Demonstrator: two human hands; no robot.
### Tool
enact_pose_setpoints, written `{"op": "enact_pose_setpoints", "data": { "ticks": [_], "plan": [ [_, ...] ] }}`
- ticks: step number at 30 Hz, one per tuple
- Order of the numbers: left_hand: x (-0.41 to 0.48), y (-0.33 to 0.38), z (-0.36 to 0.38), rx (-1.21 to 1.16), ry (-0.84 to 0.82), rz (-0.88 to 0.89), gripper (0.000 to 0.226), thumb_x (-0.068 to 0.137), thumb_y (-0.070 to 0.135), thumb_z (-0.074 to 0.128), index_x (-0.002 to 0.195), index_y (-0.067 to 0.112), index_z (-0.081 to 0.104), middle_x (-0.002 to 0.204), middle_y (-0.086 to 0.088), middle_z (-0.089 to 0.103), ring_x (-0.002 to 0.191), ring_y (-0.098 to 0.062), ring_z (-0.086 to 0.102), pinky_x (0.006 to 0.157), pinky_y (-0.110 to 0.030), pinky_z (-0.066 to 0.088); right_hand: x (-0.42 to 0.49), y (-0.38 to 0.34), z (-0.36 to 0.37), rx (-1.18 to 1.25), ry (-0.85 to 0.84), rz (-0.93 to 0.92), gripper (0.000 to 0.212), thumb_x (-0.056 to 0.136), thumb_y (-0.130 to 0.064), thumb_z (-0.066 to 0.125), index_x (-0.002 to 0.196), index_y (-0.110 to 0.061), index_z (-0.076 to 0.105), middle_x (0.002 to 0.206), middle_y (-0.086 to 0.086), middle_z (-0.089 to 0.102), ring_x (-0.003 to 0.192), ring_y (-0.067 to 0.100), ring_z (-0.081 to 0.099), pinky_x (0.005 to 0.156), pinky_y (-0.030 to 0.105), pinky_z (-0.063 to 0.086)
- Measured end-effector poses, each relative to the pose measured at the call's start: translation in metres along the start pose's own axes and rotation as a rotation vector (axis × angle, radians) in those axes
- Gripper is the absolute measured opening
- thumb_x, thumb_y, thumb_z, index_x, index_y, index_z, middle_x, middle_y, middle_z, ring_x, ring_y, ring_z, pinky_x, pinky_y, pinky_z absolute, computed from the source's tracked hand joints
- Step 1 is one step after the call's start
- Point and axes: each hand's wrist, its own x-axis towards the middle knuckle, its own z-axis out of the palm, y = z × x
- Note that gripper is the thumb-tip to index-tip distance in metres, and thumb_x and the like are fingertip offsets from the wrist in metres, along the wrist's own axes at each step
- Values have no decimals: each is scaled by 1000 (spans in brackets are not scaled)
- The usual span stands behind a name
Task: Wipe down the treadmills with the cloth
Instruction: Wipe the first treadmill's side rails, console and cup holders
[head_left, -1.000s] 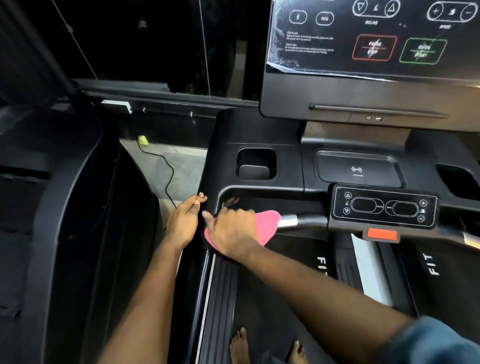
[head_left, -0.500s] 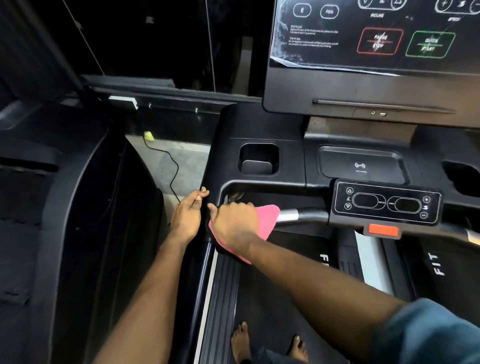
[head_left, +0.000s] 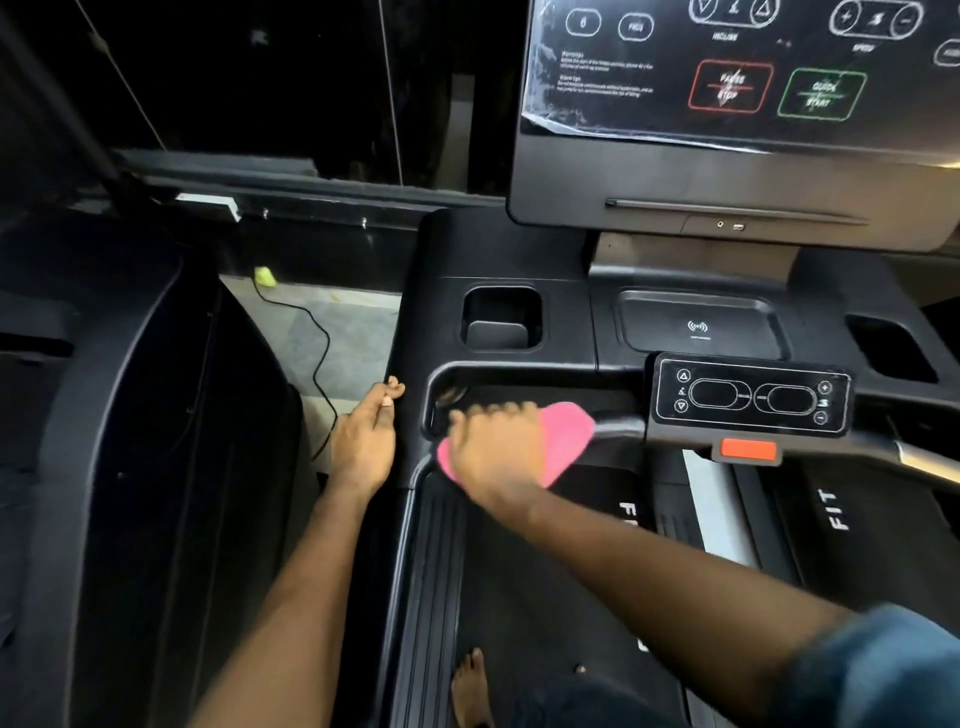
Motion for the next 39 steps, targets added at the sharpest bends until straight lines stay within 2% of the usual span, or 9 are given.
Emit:
{"op": "enact_pose_setpoints", "data": {
  "ticks": [5,10,19,23,27,32,35,37,39],
  "plan": [
    [-7,7,2,73,21,17,32,107,23,40,132,26,61,122,-10,71,108,-42,61,90,-41,45,-4,33,2,2,81,-212,45,101,-45,38,80,-19,68,75,4,72,72,28,67,71,38,40],
    [-9,6,1,42,3,-5,33,106,19,44,132,27,61,129,-3,68,113,-37,60,95,-36,44,-9,116,-11,-101,137,11,45,100,-40,38,72,-20,67,72,4,71,70,31,66,70,40,37],
    [8,-13,-8,-257,-176,-28,37,104,5,43,125,21,69,137,16,58,132,-3,48,94,4,26,-5,-40,4,42,43,-92,46,104,-41,36,89,-15,70,81,8,72,76,28,64,73,40,39],
    [4,-9,-10,-222,-179,-36,36,105,7,43,126,23,68,141,11,58,133,-6,49,103,-9,28,-26,10,7,145,107,-326,40,104,-49,35,105,-18,60,99,4,64,91,27,56,86,42,41],
    [2,-4,-18,-125,-228,-2,36,106,11,43,131,25,65,146,8,55,137,-11,47,110,-16,29,-23,37,-2,126,134,-199,27,104,-41,41,102,-21,58,98,2,66,91,27,58,81,42,40],
    [4,27,-42,-246,-177,125,32,94,24,52,100,52,66,106,16,74,101,-12,70,101,-43,52,4,58,-39,867,127,34,23,104,-28,55,85,-14,52,71,-4,59,68,13,57,65,30,32],
    [-4,75,-48,-426,-432,199,25,90,51,57,114,49,62,101,10,74,86,-17,73,89,-38,54,13,67,-79,962,110,-43,22,102,-31,59,98,-9,59,86,1,67,77,11,58,72,29,43],
    [-10,108,-47,-385,-610,218,53,78,73,63,124,47,53,107,9,73,93,-14,73,86,-37,57,16,70,-103,1213,-1,-23,33,104,-44,51,106,-13,62,100,1,68,87,8,60,82,27,48],
    [-12,127,-42,-205,-553,310,50,76,68,73,114,44,50,106,8,71,96,-7,68,82,-34,57,21,74,-118,1558,-131,43,50,105,-53,36,109,-11,64,106,7,69,94,14,64,89,31,52]
  ]
}}
